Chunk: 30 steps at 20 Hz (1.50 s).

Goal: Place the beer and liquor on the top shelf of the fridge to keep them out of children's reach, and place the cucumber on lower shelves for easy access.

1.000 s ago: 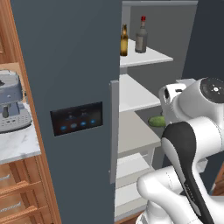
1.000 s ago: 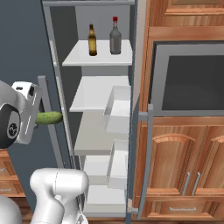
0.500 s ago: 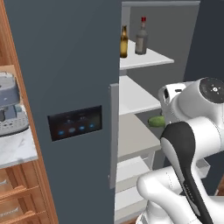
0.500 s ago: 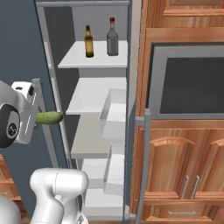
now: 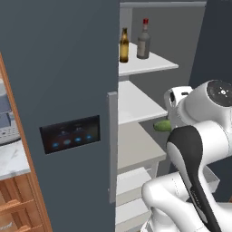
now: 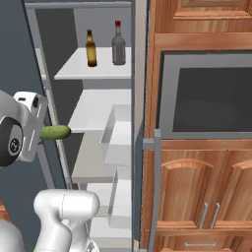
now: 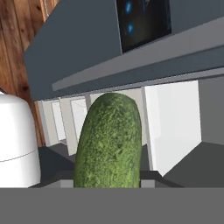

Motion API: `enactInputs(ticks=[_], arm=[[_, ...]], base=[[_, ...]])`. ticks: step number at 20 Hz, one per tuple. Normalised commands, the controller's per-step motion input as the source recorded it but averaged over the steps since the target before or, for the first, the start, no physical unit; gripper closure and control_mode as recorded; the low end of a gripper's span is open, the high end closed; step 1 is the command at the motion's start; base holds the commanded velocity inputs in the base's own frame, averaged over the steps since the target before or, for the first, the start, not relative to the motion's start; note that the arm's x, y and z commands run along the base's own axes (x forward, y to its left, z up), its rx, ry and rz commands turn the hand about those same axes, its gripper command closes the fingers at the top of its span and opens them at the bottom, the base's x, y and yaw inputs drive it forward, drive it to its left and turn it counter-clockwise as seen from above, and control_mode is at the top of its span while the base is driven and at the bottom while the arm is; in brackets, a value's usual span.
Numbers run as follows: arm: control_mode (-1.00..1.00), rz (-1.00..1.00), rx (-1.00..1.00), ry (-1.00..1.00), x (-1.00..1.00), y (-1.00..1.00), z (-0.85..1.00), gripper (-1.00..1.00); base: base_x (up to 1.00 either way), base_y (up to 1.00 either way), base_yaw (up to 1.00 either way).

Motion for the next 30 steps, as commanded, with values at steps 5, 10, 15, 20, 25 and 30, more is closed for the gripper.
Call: enactInputs(ticks=[5, 10, 15, 20, 25, 30], arm=[[1.0, 0.0, 0.0, 0.0, 0.0, 0.0, 0.0, 1.0], [-1.0, 0.0, 0.0, 0.0, 0.2, -0.01, 0.0, 1.0], [-1.0, 0.0, 0.01, 0.0, 0.7, -0.19, -0.11, 1.0], [-1.0, 0.01, 0.0, 0.0, 0.61, -0.12, -0.3, 1.0], [-1.0, 0.05, 0.0, 0.0, 0.48, 0.0, -0.59, 1.0], [-1.0, 0.06, 0.01, 0.0, 0.52, 0.0, -0.43, 1.0]], base=[[0.32, -0.1, 0.0], [0.23, -0.01, 0.0], [0.0, 0.0, 0.0], [0.0, 0.0, 0.0], [0.0, 0.0, 0.0], [0.0, 0.0, 0.0]])
